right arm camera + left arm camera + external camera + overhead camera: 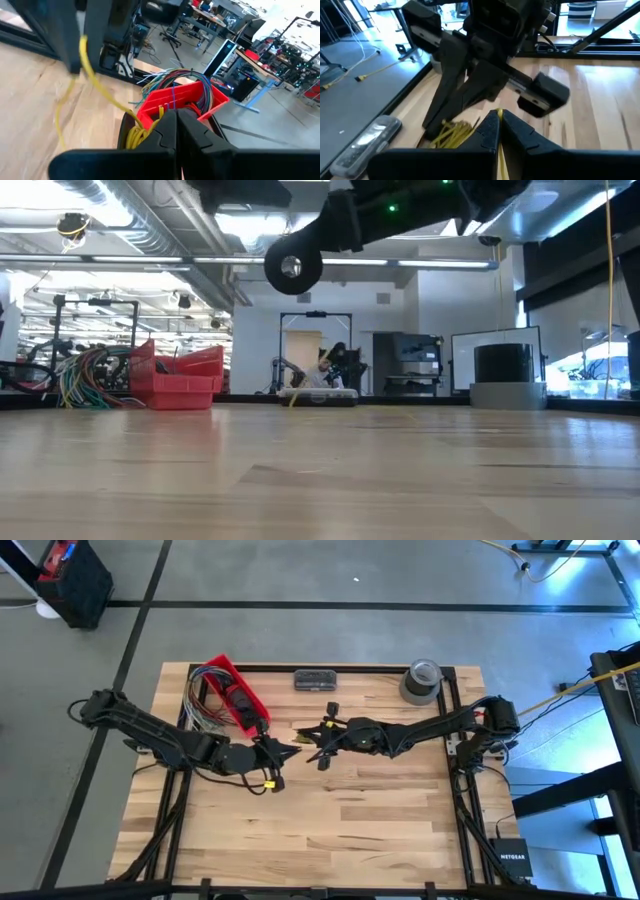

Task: Coil cords
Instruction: Coil the yellow wire on the spool

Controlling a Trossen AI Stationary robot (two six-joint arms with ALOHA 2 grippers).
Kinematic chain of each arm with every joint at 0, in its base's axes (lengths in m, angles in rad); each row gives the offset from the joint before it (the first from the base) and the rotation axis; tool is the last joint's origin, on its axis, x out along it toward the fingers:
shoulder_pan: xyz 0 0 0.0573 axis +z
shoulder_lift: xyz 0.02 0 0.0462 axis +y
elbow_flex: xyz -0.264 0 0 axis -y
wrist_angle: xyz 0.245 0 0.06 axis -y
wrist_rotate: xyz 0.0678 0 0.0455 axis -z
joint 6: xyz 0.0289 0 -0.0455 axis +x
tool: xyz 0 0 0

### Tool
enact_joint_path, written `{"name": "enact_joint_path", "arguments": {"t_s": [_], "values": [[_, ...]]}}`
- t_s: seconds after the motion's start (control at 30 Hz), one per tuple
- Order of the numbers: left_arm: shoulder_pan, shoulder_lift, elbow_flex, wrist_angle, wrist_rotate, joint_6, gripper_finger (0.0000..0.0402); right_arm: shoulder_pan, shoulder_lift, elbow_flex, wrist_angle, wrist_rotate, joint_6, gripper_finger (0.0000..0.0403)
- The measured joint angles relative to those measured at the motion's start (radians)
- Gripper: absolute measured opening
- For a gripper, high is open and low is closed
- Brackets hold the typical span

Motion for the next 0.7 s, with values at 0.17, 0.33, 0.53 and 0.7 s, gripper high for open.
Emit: {"name": "enact_joint_path", "arguments": {"t_s": [0.17,0.33,0.53,0.7], "values": [[0.029,0.044,0.0,0.042,0.007,0.006,0.0005,0.0,0.005,0.012,-0.001,-0.001,0.029,0.0003],[0.056,0.083,0.0,0.07,0.006,0.002,0.0005,0.0,0.005,0.012,0.014,-0.001,0.07,0.0003],[0.082,0.142,0.0,0.135,0.063,0.007,0.0003,0.0,0.005,0.026,0.017,0.008,0.101,0.0003],[0.106,0.176,0.0,0.148,0.097,0.007,0.0006,0.001,0.005,0.055,0.014,0.024,0.123,0.0003]]}}
